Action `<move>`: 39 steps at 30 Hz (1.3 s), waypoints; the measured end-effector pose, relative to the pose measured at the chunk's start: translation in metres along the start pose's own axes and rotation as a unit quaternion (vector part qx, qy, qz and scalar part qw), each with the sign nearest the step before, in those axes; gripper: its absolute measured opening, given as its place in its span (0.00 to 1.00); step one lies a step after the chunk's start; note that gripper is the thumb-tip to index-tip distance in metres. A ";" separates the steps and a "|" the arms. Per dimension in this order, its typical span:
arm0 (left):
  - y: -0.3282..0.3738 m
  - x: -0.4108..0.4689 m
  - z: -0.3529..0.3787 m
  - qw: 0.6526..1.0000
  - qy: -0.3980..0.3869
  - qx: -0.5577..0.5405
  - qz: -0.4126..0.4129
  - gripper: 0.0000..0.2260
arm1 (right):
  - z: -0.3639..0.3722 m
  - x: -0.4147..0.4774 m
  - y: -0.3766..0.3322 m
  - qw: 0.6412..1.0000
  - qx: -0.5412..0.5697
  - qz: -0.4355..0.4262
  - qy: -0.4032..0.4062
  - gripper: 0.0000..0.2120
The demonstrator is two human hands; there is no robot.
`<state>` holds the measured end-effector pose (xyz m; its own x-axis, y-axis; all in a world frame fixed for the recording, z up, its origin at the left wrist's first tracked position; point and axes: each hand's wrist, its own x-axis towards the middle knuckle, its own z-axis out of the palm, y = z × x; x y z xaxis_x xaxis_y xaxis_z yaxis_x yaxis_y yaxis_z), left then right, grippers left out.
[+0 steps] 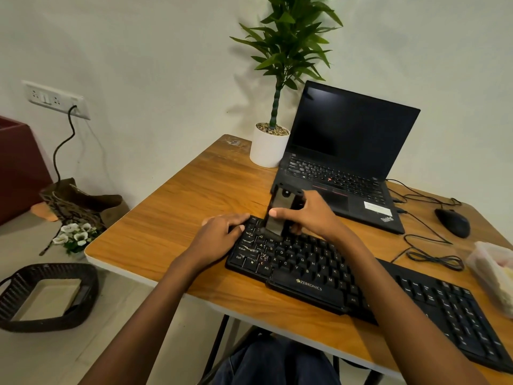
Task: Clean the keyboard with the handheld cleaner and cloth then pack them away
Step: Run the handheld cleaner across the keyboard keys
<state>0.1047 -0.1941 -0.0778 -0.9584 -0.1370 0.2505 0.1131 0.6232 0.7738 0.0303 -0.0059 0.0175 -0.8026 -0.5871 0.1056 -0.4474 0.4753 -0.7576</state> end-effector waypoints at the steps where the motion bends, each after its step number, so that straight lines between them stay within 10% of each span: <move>1: -0.001 0.000 0.000 1.000 0.000 -0.001 0.000 0.16 | -0.005 0.002 0.001 1.000 -0.021 0.001 -0.001 0.12; 27: 0.008 -0.003 -0.004 0.996 -0.033 -0.052 -0.063 0.26 | 0.009 0.025 -0.015 0.992 0.005 -0.040 -0.117 0.10; 39: 0.004 -0.001 -0.003 0.998 -0.022 -0.032 -0.046 0.25 | 0.008 0.026 -0.007 0.997 -0.028 -0.047 -0.046 0.16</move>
<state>0.1068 -0.1937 -0.0738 -0.9759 -0.1569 0.1514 0.0388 0.5585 0.8286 0.0158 -0.0298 0.0199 -0.7176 -0.6872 0.1131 -0.5424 0.4496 -0.7097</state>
